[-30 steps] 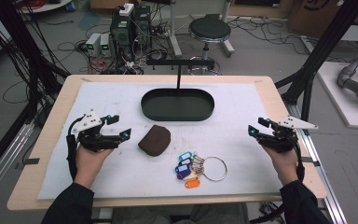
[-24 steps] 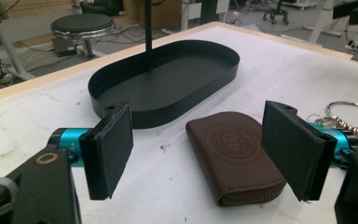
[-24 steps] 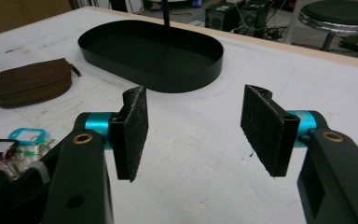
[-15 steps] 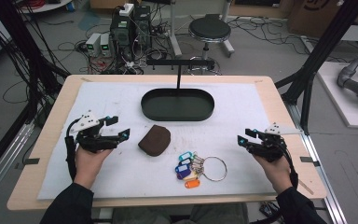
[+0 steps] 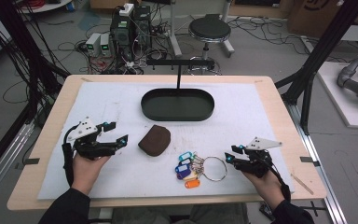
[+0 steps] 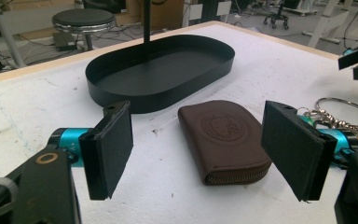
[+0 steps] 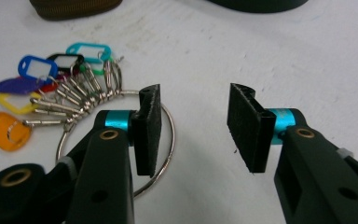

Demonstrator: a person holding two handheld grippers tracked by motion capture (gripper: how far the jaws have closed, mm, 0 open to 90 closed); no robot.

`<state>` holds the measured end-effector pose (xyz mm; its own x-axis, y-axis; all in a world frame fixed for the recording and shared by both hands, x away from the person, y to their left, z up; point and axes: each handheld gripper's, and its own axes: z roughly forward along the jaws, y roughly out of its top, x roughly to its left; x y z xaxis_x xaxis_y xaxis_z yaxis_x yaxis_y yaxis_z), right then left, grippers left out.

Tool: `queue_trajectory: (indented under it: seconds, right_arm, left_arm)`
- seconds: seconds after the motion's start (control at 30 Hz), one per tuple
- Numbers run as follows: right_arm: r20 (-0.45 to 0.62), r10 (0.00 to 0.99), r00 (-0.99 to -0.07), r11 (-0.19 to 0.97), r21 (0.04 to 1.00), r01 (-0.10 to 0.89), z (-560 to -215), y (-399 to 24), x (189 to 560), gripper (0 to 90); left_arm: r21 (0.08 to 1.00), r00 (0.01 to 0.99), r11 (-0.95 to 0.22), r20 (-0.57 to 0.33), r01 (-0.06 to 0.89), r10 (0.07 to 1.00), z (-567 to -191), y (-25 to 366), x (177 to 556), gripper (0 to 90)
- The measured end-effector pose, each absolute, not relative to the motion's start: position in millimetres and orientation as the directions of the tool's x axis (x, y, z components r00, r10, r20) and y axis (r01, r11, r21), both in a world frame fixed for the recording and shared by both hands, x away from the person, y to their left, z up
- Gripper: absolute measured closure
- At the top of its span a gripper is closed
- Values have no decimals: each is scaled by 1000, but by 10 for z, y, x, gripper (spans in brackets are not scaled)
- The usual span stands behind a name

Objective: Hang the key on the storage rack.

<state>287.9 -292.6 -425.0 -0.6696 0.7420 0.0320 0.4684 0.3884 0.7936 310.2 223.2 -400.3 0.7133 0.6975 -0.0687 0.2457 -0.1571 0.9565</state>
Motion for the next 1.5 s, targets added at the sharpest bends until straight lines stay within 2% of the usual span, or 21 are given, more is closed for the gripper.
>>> queue_trajectory:
  seconds: [0.33,0.6,0.8,1.03,1.27,1.5]
  right_arm:
    - [39,714,-699,452,737,503,-4386,-2814,2852,699]
    - [11,702,-712,510,691,513,-4457,-2748,2883,760]
    - [5,697,-717,516,692,506,-4454,-2752,2913,872]
    - [16,712,-702,491,704,513,-4418,-2767,3004,881]
    - [11,751,-660,397,791,466,-4199,-2829,3151,882]
    - [26,759,-651,349,827,440,-4103,-2811,3190,881]
  left_arm:
    - [957,710,-152,-73,248,701,-4038,2241,3094,256]
    - [957,704,-149,-72,247,706,-4038,2243,3097,256]
    - [955,704,-159,-68,252,707,-4044,2215,3103,256]
    - [956,699,-155,-67,249,712,-4039,2213,3105,256]
    - [958,696,-146,-70,245,714,-4026,2216,3101,256]
    - [959,699,-150,-63,240,713,-4021,2215,3095,256]
